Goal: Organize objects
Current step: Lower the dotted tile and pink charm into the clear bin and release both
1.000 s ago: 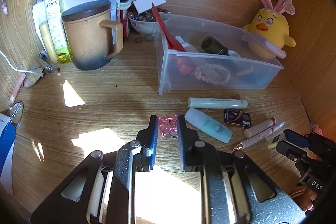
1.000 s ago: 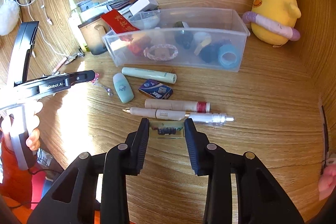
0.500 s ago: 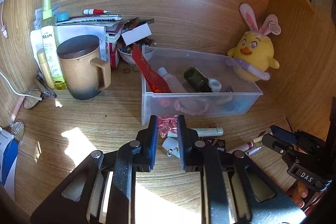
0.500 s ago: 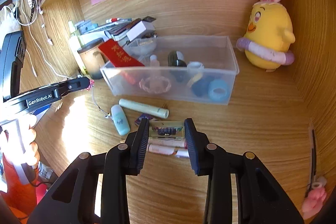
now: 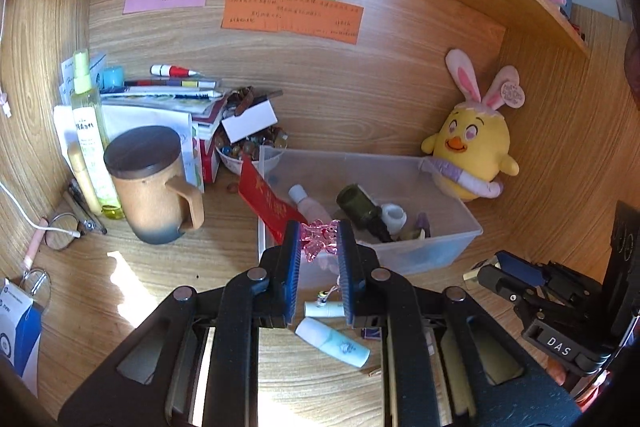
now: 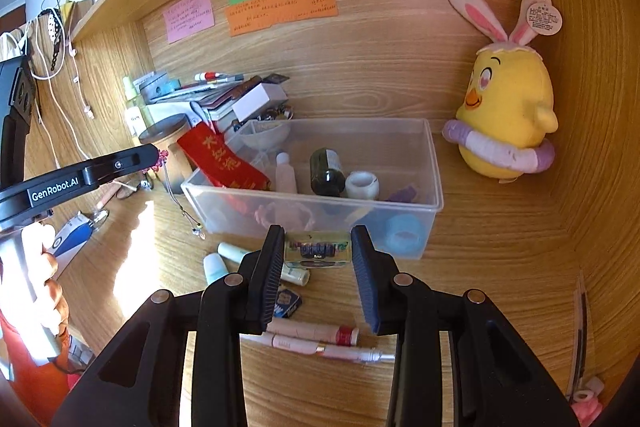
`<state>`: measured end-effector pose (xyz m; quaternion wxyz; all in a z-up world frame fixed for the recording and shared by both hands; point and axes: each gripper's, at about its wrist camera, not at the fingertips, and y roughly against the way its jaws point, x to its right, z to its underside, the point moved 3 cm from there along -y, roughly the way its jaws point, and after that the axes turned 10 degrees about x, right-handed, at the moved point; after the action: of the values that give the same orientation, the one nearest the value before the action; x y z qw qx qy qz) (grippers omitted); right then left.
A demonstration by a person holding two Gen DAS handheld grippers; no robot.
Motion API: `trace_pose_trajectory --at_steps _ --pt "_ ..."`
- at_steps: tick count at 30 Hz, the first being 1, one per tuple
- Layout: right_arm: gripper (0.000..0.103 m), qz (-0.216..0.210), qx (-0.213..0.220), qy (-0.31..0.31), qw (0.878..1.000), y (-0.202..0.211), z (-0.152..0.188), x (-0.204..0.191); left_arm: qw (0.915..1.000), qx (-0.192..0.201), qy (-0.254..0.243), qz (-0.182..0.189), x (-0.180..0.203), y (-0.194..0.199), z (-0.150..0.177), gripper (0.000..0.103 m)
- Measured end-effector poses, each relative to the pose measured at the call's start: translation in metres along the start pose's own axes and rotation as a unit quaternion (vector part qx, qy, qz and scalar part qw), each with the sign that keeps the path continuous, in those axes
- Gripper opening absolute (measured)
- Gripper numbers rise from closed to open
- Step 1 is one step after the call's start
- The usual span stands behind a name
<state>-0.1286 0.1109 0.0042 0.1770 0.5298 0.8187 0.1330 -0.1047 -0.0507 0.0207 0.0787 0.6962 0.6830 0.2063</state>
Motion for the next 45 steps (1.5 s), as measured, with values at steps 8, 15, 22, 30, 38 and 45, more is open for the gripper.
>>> trace_pose_trajectory --at_steps 8,15,22,30,38,45 --pt "0.031 0.001 0.017 -0.006 1.000 -0.008 -0.019 0.007 0.9996 0.026 -0.008 0.002 0.003 0.000 -0.025 0.017" --pt "0.031 -0.001 0.034 -0.003 0.999 -0.019 -0.038 0.008 0.9994 0.035 -0.001 0.002 0.001 -0.013 -0.040 0.017" --pt "0.031 -0.002 0.041 -0.003 0.999 -0.034 -0.052 0.007 0.9995 0.021 0.021 0.012 -0.009 -0.036 -0.043 0.017" --pt "0.031 0.001 0.011 0.005 1.000 -0.063 -0.045 0.004 0.9994 -0.019 0.024 0.013 -0.011 -0.069 -0.025 0.017" --pt "0.031 0.011 -0.029 0.007 1.000 -0.090 -0.029 0.007 0.9978 -0.060 0.022 0.017 -0.007 -0.097 -0.004 0.017" --pt "0.031 0.010 -0.063 -0.002 0.998 -0.106 -0.018 0.010 0.9957 -0.089 0.009 0.025 0.002 -0.115 0.011 0.017"
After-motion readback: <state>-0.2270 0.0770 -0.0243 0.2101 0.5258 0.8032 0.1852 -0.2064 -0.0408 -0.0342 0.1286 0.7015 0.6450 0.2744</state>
